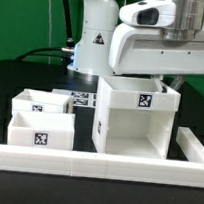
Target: Assemble drawer
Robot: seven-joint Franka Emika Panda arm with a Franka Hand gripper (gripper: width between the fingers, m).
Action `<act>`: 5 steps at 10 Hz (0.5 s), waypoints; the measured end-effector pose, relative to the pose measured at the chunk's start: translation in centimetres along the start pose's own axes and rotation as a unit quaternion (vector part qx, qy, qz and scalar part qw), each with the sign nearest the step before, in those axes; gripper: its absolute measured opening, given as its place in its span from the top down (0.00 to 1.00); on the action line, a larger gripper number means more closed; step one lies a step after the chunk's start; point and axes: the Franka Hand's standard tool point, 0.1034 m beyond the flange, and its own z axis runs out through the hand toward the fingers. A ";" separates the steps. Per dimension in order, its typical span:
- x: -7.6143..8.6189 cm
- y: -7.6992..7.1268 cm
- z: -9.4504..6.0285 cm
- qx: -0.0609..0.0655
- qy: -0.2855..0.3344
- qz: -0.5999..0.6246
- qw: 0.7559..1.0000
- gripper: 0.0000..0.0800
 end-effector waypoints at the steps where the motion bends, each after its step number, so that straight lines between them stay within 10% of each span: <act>1: -0.1 0.0 0.0 0.000 0.000 0.003 1.000 0.95; 5: 0.0 -0.3 0.0 0.004 0.000 0.079 0.997 0.95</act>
Offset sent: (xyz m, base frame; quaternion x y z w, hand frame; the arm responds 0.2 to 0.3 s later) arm 0.0000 0.0000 0.0000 0.0000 0.0000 0.1938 0.9810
